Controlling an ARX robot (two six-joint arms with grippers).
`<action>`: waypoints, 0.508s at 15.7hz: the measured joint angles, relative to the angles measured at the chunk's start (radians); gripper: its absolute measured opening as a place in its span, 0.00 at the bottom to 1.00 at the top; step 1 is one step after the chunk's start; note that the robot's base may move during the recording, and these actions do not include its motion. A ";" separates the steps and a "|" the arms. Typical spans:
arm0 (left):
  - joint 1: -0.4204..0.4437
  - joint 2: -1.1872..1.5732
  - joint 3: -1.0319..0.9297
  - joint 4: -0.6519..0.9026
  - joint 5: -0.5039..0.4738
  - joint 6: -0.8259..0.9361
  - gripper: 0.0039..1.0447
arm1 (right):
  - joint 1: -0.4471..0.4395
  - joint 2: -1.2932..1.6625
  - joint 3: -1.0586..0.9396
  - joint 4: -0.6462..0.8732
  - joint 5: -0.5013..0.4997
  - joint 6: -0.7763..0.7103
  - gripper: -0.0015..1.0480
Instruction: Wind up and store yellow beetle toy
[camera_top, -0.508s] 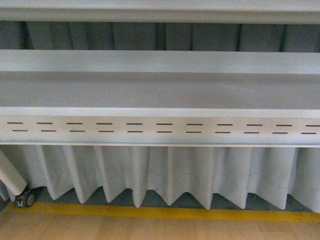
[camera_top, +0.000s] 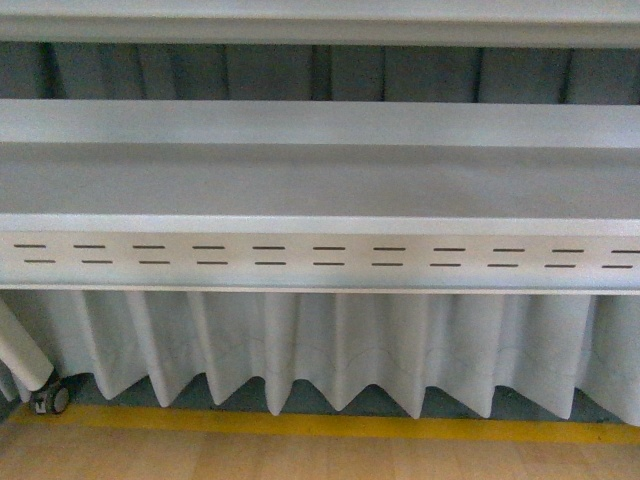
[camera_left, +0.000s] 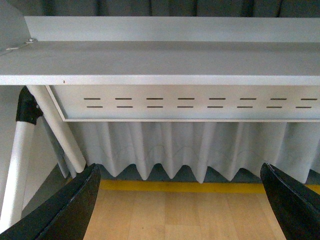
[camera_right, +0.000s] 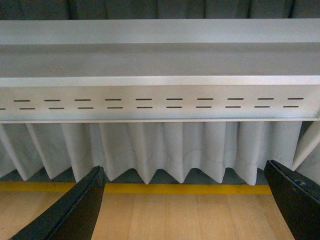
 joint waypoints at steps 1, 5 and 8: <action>0.000 0.000 0.000 0.000 0.000 0.000 0.94 | 0.000 0.000 0.000 0.000 0.000 0.000 0.94; 0.000 0.000 0.000 0.000 0.000 0.000 0.94 | 0.000 0.000 0.000 0.000 0.000 0.000 0.94; 0.000 0.000 0.000 0.000 0.000 0.000 0.94 | 0.000 0.000 0.000 0.000 0.000 0.000 0.94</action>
